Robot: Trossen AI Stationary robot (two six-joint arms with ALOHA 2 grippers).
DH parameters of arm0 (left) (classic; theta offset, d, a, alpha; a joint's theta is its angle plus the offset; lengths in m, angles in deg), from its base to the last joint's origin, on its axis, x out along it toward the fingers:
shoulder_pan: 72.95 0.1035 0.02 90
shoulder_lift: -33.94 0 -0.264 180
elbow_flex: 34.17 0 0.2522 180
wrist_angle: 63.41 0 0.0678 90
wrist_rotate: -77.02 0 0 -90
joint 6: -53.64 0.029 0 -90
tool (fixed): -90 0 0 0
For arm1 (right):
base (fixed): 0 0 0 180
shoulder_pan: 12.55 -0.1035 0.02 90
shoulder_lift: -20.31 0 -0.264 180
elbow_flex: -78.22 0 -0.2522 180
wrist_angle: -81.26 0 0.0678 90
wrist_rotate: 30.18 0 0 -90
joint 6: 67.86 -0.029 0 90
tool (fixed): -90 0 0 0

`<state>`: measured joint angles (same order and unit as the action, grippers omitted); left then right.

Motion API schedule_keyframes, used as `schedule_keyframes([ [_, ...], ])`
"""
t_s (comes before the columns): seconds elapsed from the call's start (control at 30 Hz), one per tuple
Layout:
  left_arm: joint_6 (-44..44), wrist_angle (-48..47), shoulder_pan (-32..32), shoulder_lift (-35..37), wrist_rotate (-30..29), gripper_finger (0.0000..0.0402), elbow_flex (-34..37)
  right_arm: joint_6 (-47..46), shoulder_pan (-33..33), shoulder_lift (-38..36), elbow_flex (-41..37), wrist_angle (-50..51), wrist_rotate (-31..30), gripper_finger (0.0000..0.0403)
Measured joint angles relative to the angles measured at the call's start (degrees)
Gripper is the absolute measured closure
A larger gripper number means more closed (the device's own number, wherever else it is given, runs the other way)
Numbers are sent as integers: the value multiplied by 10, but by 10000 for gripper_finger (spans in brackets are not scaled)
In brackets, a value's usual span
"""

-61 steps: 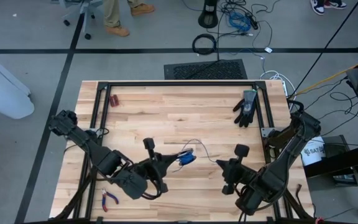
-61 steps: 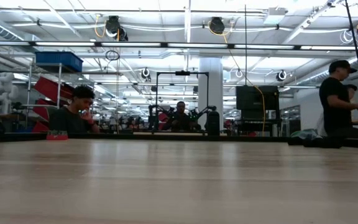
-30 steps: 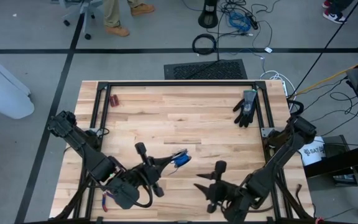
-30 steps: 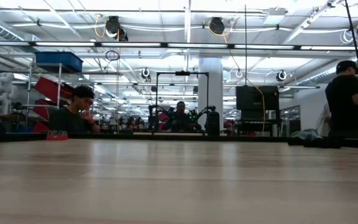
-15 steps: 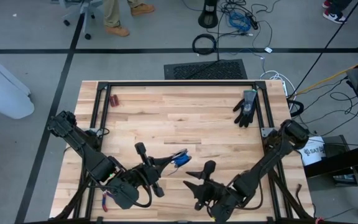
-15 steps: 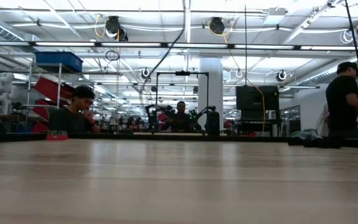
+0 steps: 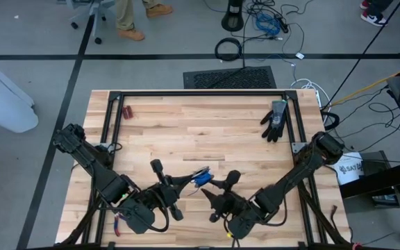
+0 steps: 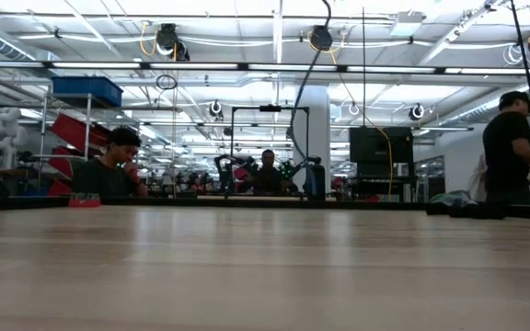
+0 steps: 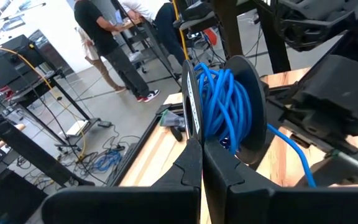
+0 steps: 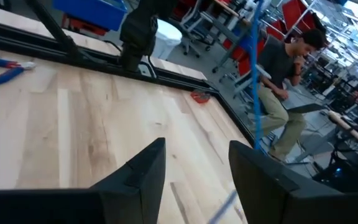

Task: Coil cords
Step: Uncoil the blue wire from the spool

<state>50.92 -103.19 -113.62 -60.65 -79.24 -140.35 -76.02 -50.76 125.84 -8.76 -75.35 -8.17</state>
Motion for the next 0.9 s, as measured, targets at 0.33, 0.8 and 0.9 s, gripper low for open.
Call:
schedule_keyframes([
  [0.33, 0, 0, 0, 0, 0, 398, 0, 14, -3, 0, 0, 1, -41, 238],
  [0.8, 0, 16, 0, 0, 15, 398, 0, 14, 38, 0, 0, 24, -40, 252],
  [0.9, 0, 16, 0, 0, 15, 398, 0, 13, 45, 0, 0, 25, -41, 284],
])
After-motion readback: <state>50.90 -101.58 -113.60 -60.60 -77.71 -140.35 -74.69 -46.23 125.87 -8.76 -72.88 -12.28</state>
